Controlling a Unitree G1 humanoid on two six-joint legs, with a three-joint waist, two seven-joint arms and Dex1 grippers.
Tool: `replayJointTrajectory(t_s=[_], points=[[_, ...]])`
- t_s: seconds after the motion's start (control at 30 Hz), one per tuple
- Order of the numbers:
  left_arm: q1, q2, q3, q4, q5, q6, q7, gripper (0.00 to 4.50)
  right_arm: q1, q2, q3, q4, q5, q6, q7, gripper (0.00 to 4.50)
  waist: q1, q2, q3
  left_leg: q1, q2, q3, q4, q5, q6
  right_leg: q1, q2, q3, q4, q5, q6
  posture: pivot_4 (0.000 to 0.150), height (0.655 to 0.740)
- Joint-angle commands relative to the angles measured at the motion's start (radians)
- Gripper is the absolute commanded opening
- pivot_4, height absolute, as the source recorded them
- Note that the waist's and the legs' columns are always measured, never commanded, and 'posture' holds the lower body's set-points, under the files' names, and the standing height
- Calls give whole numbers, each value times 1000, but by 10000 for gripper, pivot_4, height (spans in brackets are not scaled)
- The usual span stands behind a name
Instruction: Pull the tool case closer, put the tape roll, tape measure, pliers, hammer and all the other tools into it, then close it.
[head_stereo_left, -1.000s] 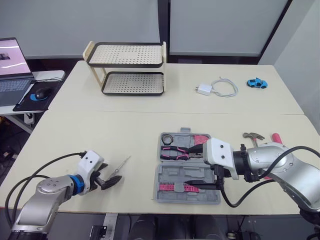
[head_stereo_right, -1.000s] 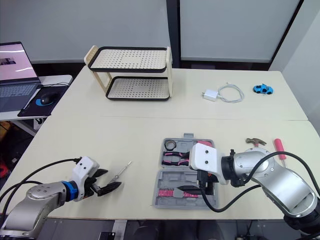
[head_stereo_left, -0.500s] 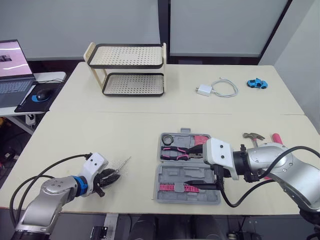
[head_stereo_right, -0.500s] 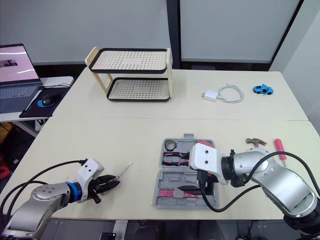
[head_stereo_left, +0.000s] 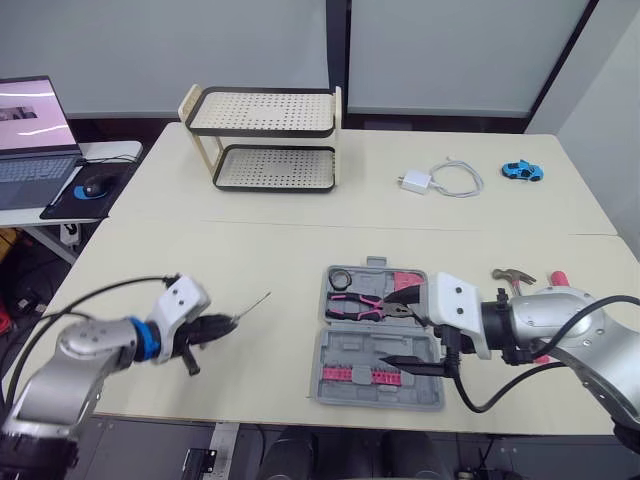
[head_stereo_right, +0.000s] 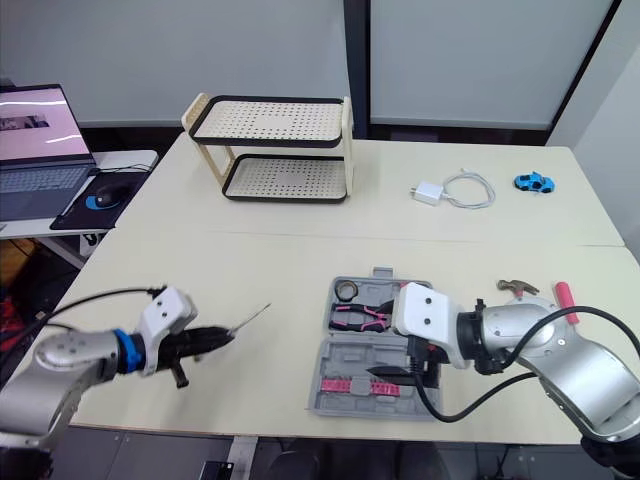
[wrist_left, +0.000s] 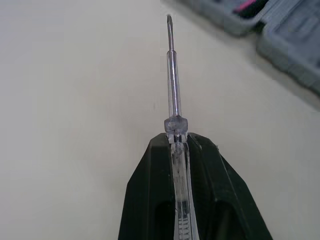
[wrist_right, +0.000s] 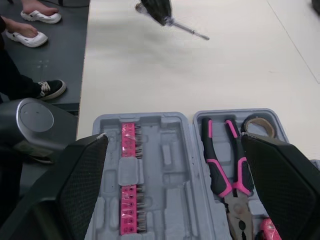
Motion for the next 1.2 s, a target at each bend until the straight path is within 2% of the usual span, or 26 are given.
replayJointTrajectory(t_s=[0.03,0.17,0.3,0.5,0.7,1.03,1.2], points=[[-134,32,-95,-83,-1,-36,-114,1297,54,-58,-101,-57,38,19,12,45000,2,0,0,0,0,0,0,0,0,0,0,0,0,0,0,1500,7318],[-307,29,-248,-107,59,-43,-205,1297,135,-113,-177,-71,50,44,3,45000,-2,0,0,0,0,2,0,0,0,0,1,0,0,0,0,1500,7318],[-387,-9,-363,-159,76,13,-235,1297,199,-135,-225,-92,53,53,-3,45000,-23,0,0,0,0,4,0,0,1,0,3,0,1,0,0,1500,7318],[-428,-104,-517,-188,161,100,-177,1297,276,-135,-260,-100,31,6,-1,45000,-20,0,0,0,0,5,0,-2,4,1,4,0,2,0,0,1500,7318],[-438,-206,-661,-140,309,94,-93,1297,309,-142,-258,-91,17,-9,-9,45000,-20,0,0,0,0,5,1,-2,4,2,4,0,1,0,0,1500,7318],[-527,-374,-728,12,426,156,-10,1297,296,-137,-231,-90,12,13,-40,45000,-17,-1,0,0,-1,6,2,-2,4,2,4,0,1,0,0,1500,7318],[-525,-368,-732,11,446,152,-26,1297,287,-130,-217,-90,15,20,-54,45000,-21,-1,0,0,0,6,2,-1,3,2,4,-1,1,0,0,1500,7318]])
